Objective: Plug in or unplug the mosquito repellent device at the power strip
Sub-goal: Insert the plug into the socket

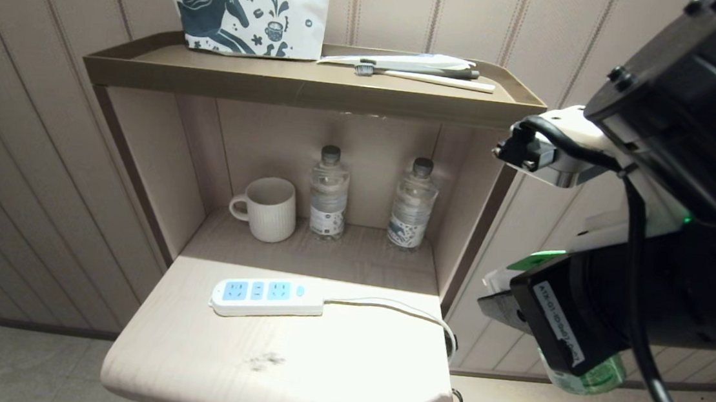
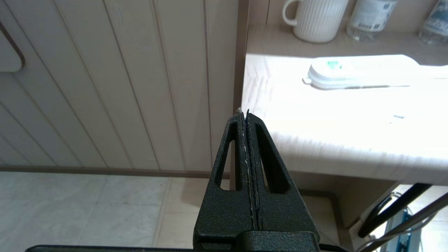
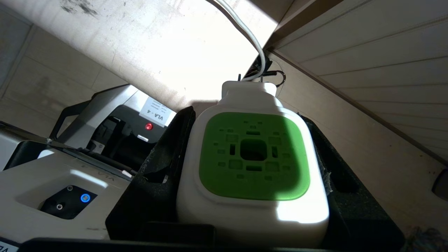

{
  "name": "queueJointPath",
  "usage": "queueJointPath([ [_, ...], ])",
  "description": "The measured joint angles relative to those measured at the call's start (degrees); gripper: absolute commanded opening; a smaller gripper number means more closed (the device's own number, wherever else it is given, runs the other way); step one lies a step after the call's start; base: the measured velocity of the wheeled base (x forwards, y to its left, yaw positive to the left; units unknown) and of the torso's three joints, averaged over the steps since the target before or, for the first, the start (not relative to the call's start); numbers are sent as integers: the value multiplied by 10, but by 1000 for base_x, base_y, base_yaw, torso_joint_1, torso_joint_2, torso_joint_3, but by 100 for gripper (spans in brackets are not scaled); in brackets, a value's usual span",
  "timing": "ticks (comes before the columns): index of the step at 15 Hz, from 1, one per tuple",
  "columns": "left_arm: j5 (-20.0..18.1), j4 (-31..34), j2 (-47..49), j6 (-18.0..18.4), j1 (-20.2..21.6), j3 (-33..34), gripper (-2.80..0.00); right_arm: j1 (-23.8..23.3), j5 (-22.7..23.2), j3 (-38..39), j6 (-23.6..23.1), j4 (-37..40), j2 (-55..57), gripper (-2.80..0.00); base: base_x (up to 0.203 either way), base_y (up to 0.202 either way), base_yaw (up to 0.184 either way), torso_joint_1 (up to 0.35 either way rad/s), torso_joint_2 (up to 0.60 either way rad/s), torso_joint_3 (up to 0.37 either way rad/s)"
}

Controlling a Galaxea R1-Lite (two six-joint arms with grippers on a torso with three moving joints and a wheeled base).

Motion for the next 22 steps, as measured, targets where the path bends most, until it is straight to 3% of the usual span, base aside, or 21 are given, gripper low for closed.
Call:
queueJointPath([
  [5,0,0,0,0,0,0,-280,0,6,-1,1,-1,4,-280,0,0,0,174,-371,-202],
  [17,4,4,0,1,0,-2,-280,0,9,50,36,-15,-9,-280,0,0,0,6,-11,-5],
  [19,17,21,3,4,0,-35,-280,-2,8,52,36,-16,-11,-280,0,0,0,0,0,0],
  [22,30,68,70,3,0,-164,-280,-2,6,41,32,-23,-9,-280,0,0,0,0,0,0],
])
